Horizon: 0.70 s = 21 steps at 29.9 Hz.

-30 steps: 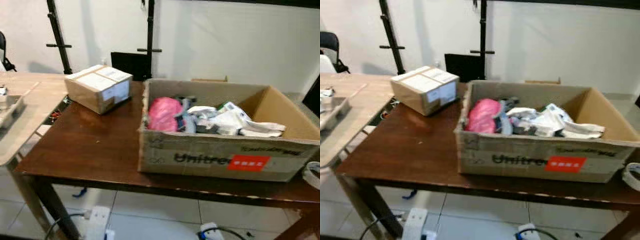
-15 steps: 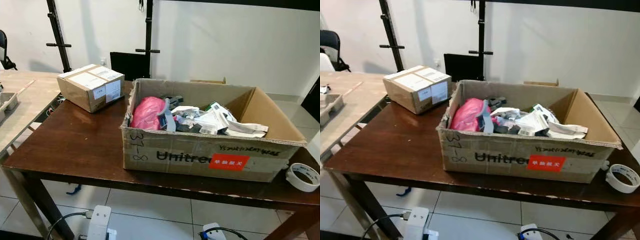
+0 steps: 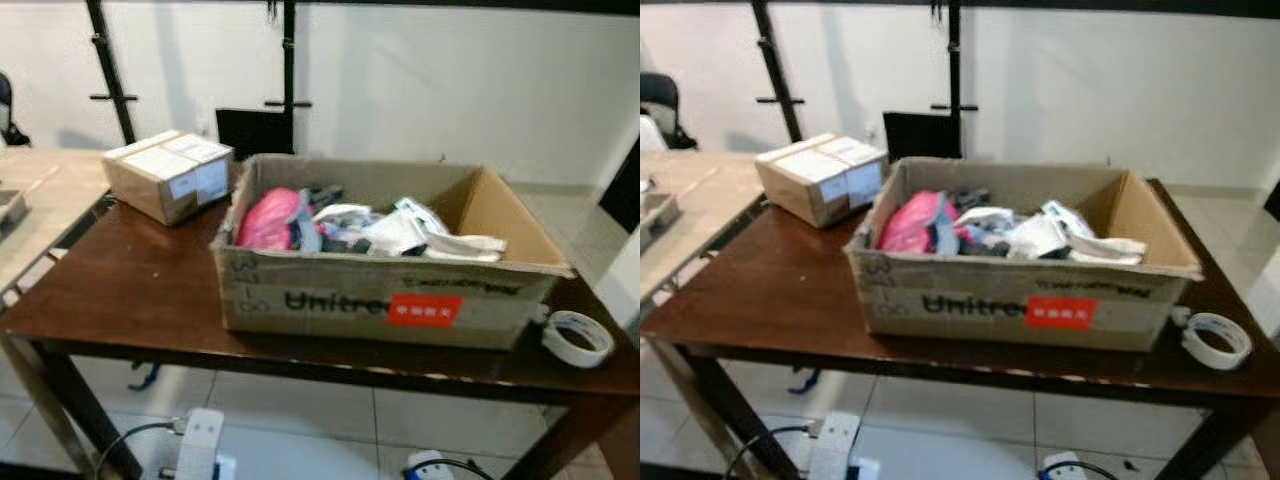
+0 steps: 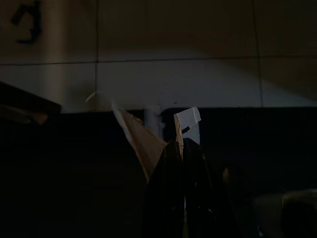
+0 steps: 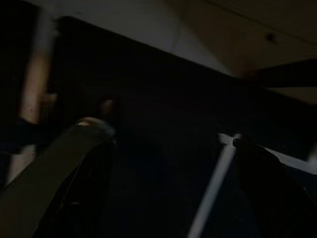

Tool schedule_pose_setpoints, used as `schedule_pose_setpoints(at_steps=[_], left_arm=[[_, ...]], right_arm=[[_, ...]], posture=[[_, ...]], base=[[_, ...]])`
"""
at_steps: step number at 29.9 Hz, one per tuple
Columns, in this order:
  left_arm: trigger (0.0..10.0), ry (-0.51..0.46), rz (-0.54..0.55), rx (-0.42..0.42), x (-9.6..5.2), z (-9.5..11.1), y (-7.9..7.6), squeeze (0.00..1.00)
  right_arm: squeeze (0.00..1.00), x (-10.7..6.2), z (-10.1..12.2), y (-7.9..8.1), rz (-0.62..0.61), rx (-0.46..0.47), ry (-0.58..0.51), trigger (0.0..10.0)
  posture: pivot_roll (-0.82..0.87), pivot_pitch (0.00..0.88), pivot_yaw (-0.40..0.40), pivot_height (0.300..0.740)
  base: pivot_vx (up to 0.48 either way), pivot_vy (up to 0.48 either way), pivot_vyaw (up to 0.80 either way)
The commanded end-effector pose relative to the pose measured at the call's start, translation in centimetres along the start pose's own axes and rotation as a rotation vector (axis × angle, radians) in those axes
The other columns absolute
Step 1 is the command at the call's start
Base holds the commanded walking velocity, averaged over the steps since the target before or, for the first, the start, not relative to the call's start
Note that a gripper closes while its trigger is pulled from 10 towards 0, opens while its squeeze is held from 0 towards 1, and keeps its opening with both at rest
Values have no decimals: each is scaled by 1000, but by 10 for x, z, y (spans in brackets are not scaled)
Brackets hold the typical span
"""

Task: Picking trash to rubbish bin

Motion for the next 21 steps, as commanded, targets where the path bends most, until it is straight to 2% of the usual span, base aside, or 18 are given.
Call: schedule_pose_setpoints(at_steps=[1, 9, 11, 14, 18, 21], left_arm=[[10000, 36, 12, -7, -3, -11, 4, 0], [10000, 33, 12, -12, -3, -11, 3, 0], [10000, 29, -6, -53, -2, -9, 1, 0], [10000, 16, -26, -86, -1, -7, -2, 0], [10000, 19, -22, -81, -1, -7, -1, 0], [10000, 13, -2, -32, -1, -6, 1, 0]], right_arm=[[0, 0, -4, 8, 20, 3, 10, 10000], [0, 0, -2, 7, 19, 0, 8, 10000], [0, 0, -2, 7, 18, -1, 7, 10000], [0, 1, -2, 7, 16, -2, 6, 10000], [0, 1, -1, 6, 15, -3, 5, 10000], [0, 1, -1, 6, 15, -3, 4, 10000]], posture=[[2, 108, -28, 740], [-2, 99, -27, 740], [-4, 95, -26, 740], [-5, 89, -26, 740], [-5, 85, -24, 740], [-4, 79, -23, 740]], base=[[0, -315, 0], [0, -307, 0], [0, 0, 0], [0, 480, 0], [0, 480, 0], [0, 310, 0]])
Point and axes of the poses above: a point about 5 cm out from each wrist's last joint towards the gripper, its own x axis pointing out of the wrist towards the gripper, its own z axis along the axis of the wrist's last joint, y = z × x, the point moved 1 cm from there along x, pointing out of the wrist towards the gripper, and after that the axes turned 10 degrees about -x, right-handed, at the moved point
